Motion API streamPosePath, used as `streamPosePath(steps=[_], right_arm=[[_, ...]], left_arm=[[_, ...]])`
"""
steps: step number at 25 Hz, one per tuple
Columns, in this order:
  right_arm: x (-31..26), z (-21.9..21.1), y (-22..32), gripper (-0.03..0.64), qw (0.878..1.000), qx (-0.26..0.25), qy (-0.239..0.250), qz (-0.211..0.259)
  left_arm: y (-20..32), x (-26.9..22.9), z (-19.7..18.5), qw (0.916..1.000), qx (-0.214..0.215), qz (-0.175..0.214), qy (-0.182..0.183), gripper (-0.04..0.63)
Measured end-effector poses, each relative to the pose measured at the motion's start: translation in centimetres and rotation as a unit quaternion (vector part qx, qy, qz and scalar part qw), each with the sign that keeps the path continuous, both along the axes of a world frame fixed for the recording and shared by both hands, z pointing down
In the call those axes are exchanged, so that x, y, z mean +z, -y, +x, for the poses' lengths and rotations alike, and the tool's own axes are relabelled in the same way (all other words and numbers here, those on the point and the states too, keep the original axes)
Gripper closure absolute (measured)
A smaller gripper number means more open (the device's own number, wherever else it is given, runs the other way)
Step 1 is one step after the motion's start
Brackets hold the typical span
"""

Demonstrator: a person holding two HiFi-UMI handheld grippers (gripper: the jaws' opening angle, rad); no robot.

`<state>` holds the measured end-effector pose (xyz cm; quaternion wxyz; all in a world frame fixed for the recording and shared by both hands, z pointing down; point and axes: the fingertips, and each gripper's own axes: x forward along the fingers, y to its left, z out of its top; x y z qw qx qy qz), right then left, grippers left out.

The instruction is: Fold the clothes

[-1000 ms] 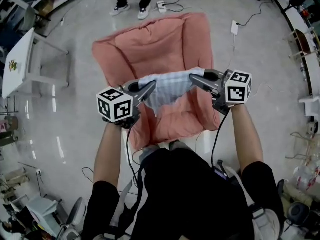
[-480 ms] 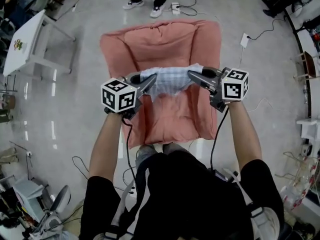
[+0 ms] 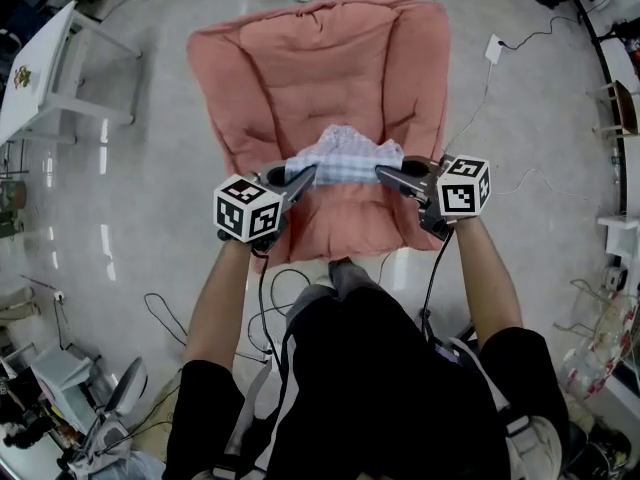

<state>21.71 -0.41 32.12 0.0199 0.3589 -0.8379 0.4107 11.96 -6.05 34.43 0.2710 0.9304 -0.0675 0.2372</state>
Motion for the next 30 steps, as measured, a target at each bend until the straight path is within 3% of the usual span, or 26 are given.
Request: streamPosePath(steps=[5,14,24,30], right_arm=[[5.0,-2.6,-6.7,0.595,0.999,-0.003,0.003,-0.054],[12.3,-6.6,-17.6,0.594,0.994,-0.018,-0.001,-0.112],[16.7,-9.9,-24.1,0.595,0.992,-0.026,-0.026,-0.121],[20.8,-11.2,-27.6,0.595,0.987,-0.024,-0.023,-0.156]], left_arm=[[-6.8,5.0,-2.6,0.9989,0.005,-0.042,0.02,0.558],[-17.4,12.1,-6.7,0.9961,-0.005,-0.063,0.061,0.548],[-24.1,16.5,-10.2,0.9945,-0.016,-0.062,0.083,0.546],[-27.8,20.1,-11.7,0.992,-0.02,-0.08,0.096,0.546]])
